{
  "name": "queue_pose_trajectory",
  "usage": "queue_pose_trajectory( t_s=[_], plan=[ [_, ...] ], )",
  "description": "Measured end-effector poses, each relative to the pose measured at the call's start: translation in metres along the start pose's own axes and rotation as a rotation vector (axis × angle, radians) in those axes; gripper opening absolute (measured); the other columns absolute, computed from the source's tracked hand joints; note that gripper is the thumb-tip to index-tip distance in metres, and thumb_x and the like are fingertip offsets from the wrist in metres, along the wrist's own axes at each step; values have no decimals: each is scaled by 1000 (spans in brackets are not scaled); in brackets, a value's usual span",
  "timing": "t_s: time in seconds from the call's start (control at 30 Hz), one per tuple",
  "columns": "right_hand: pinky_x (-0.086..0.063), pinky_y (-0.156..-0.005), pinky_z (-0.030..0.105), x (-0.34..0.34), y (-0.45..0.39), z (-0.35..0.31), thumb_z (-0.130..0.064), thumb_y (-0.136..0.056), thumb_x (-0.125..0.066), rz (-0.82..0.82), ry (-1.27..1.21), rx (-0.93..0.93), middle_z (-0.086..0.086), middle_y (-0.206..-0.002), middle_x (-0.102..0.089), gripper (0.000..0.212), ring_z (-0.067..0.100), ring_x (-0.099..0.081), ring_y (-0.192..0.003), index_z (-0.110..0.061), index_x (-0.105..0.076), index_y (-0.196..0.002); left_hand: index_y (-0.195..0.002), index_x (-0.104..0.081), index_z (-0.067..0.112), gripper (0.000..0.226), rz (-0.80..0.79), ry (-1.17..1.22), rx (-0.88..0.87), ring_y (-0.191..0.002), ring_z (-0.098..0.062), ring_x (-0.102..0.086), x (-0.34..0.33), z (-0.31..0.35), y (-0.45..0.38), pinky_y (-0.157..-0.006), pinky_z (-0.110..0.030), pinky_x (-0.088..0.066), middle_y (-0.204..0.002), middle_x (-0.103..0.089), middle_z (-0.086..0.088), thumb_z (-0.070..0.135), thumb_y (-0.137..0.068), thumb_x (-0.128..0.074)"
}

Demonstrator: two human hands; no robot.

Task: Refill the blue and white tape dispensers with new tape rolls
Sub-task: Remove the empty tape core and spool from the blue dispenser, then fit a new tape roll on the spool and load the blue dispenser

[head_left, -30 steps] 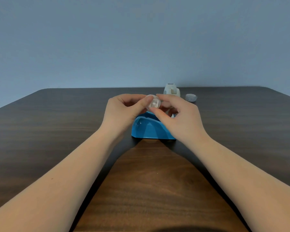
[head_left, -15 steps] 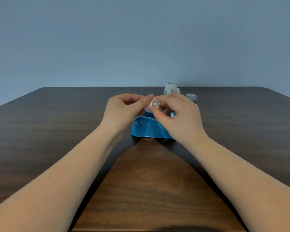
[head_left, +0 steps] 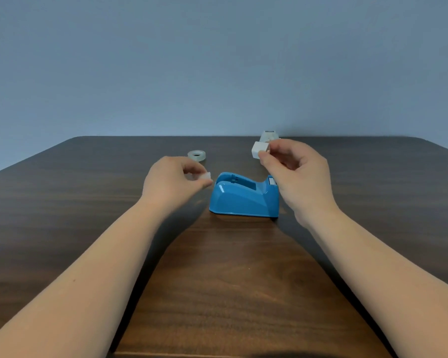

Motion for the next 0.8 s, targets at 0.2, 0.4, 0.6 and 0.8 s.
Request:
queue_pose_trajectory(
  t_s=[0.2,0.4,0.6,0.8],
  plan=[
    [-48,-69,1,0,2,-1,-14,-82,-70,34,-15,0,-24,-82,-62,17,-19,-59,-73,-25,-66,-95,-78,-72,22,16,-235,-104,32,-89,-14,-63,-5,-15,4,-80,-29,-50,-87,-70,6,36,-73,-76],
    [-49,-71,3,-3,-9,-7,-22,-83,-69,3,88,27,-26,-84,-60,17,-21,-56,-75,-29,-66,-98,-82,-68,22,14,-135,-44,-27,-96,-10,-53,2,-10,-17,-82,-26,-38,-98,-59,6,35,-78,-71],
    [-44,-69,1,-27,-32,-11,-24,-84,-67,-33,144,67,-22,-82,-61,17,-10,-58,-73,-22,-69,-101,-103,-66,18,25,18,86,89,-103,-17,-59,-15,-18,-71,-84,-32,-47,-104,-66,2,37,-88,-57],
    [-44,-70,1,-44,-52,-2,-24,-85,-66,-25,115,87,-21,-82,-60,17,-14,-56,-72,-22,-68,-101,-118,-61,22,41,-30,-316,39,-109,-24,-55,-56,-45,-113,-87,-40,-52,-119,-62,-5,46,-85,-56]
  ],
)
Point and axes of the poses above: each hand's wrist, its own y-axis away from the middle knuckle, its own x-axis out of the back of the hand, z = x × y, the point moved 2 cm from there along -y, towards the middle knuckle
